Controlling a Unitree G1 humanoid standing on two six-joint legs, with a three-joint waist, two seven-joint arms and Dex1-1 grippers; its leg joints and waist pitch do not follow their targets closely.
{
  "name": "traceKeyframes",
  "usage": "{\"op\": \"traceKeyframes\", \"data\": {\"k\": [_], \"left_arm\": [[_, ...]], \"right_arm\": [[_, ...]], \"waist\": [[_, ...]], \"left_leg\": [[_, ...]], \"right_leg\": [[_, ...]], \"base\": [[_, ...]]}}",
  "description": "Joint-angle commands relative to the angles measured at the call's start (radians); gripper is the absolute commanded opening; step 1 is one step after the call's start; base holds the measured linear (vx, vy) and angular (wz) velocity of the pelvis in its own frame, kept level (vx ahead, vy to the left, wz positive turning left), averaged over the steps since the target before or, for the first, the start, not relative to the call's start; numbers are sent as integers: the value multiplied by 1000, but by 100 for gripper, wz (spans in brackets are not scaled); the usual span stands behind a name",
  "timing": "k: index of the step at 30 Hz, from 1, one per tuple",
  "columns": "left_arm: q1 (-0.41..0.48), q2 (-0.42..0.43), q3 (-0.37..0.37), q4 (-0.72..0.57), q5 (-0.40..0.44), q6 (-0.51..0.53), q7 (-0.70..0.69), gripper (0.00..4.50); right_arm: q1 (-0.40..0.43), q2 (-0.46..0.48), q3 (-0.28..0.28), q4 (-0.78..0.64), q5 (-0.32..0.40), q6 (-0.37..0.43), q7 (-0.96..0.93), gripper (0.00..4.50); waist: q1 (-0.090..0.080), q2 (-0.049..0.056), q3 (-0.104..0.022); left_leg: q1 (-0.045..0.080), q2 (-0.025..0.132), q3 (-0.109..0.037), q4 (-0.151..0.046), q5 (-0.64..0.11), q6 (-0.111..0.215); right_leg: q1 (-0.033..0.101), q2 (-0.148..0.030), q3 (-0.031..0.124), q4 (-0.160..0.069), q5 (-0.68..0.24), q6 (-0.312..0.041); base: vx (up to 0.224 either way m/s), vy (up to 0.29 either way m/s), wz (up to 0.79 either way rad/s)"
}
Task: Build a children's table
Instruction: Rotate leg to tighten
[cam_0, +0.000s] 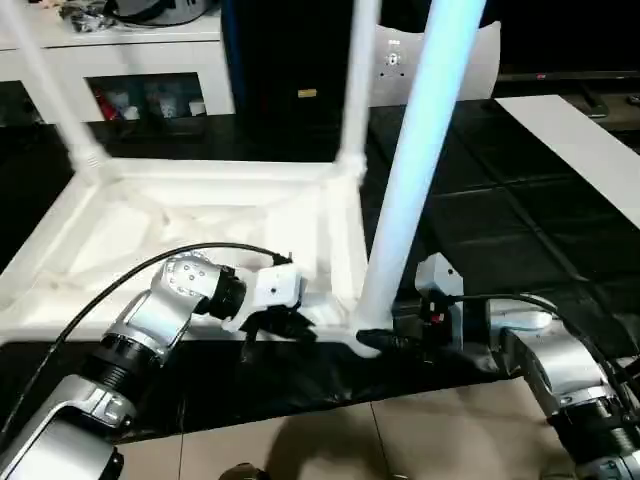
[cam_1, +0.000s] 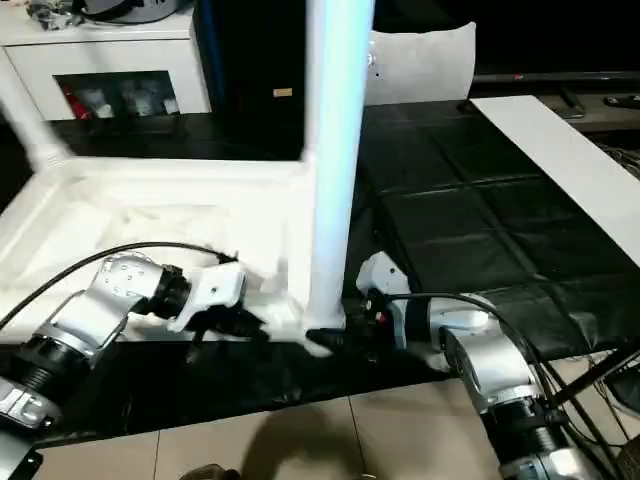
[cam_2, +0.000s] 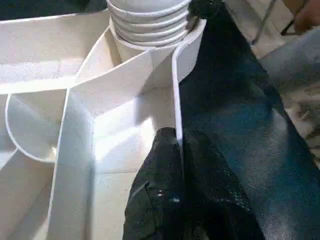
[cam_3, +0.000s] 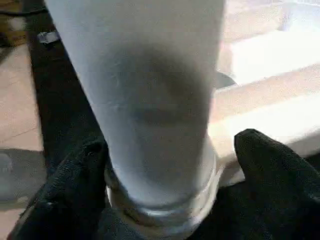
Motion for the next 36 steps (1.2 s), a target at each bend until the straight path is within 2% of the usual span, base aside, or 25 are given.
{"op": "traceKeyframes", "data": {"k": [1,9,10,11,18,19,22,23,25,26,28,30,32,33,34,35,36], "left_arm": [[-16,2,-46,1,6,-42,-63,0],[-40,-2,-47,52,19,-91,-76,0],[-42,-2,-47,58,19,-97,-76,0],[-43,-2,-47,59,19,-98,-77,0],[-31,-17,-27,47,4,-66,-42,0],[-20,-26,-13,25,-3,-25,-9,0],[3,-51,21,-35,-2,95,96,0],[17,-76,45,-83,-5,186,168,0],[22,-86,53,-104,-8,226,191,0],[26,-103,63,-128,-8,275,224,0],[29,-165,95,-181,-11,402,325,0],[25,-208,112,-202,-5,465,393,0],[20,-245,124,-215,6,510,455,0],[4,-315,154,-208,17,553,566,0],[-2,-339,164,-204,22,566,604,0],[-13,-379,182,-193,27,571,671,0],[-25,-425,190,-195,38,589,733,0]], "right_arm": [[-28,-6,2,7,14,-11,22,367],[-41,-7,25,27,2,-25,59,303],[-41,-6,28,26,3,-25,61,303],[-40,-6,28,25,3,-25,61,283],[-12,25,17,-3,35,14,41,270],[4,48,7,-28,58,50,12,269],[34,115,-6,-62,63,99,-99,269],[38,173,-9,-50,26,103,-212,269],[37,196,-10,-41,14,102,-250,267],[31,227,-13,-27,3,107,-297,266],[-9,327,-35,38,-17,118,-443,264],[-41,389,-54,85,-27,123,-539,264],[-71,431,-65,126,-44,127,-611,264],[-121,485,-88,201,-70,121,-729,264],[-137,501,-98,224,-74,119,-765,264],[-163,526,-119,262,-75,116,-826,264],[-199,562,-164,316,-69,105,-908,264]], "waist": [[-4,-1,-76],[-3,-4,-78],[-4,-8,-78],[-3,-7,-78],[-3,-6,-77],[-2,-2,-76],[-6,-1,-73],[-14,-3,-69],[-22,-6,-64],[-24,-4,-64],[-39,-4,-64],[-61,-6,-66],[-69,-3,-67],[-69,-1,-67],[-79,-5,-70],[-77,-3,-71],[-81,-3,-71]], "left_leg": [[31,25,-5,-74,-274,17],[31,24,-2,-71,-254,21],[30,24,-3,-71,-254,21],[31,24,-3,-71,-257,20],[31,25,-3,-73,-266,15],[33,27,-4,-76,-269,12],[33,26,-5,-79,-293,-1],[34,23,-8,-81,-331,-20],[38,18,-11,-79,-369,-36],[38,17,-13,-80,-376,-38],[31,20,-15,-83,-375,-47],[30,12,-20,-81,-390,-53],[28,13,-18,-80,-374,-43],[28,11,-18,-80,-373,-39],[29,9,-17,-77,-362,-38],[31,9,-14,-74,-359,-33],[30,10,-13,-74,-345,-27]], "right_leg": [[36,-51,32,-73,-214,-228],[37,-52,32,-72,-200,-233],[38,-52,32,-72,-203,-231],[37,-52,32,-73,-214,-229],[36,-53,32,-75,-241,-223],[36,-52,33,-75,-239,-223],[33,-52,34,-75,-261,-222],[30,-54,33,-80,-346,-204],[23,-54,33,-90,-446,-173],[25,-55,31,-94,-469,-162],[26,-55,33,-89,-461,-155],[24,-52,25,-96,-490,-142],[25,-50,28,-96,-451,-148],[25,-50,27,-97,-440,-152],[26,-47,25,-97,-412,-167],[23,-47,27,-97,-400,-171],[25,-47,28,-97,-372,-177]], "base": [[0,0,0],[0,0,0],[0,0,0],[0,0,0],[0,0,0],[0,0,0],[0,0,0],[0,0,0],[0,0,0],[0,0,0],[0,0,0],[0,0,0],[0,0,0],[0,0,0],[0,0,0],[0,0,0],[0,0,0]]}}
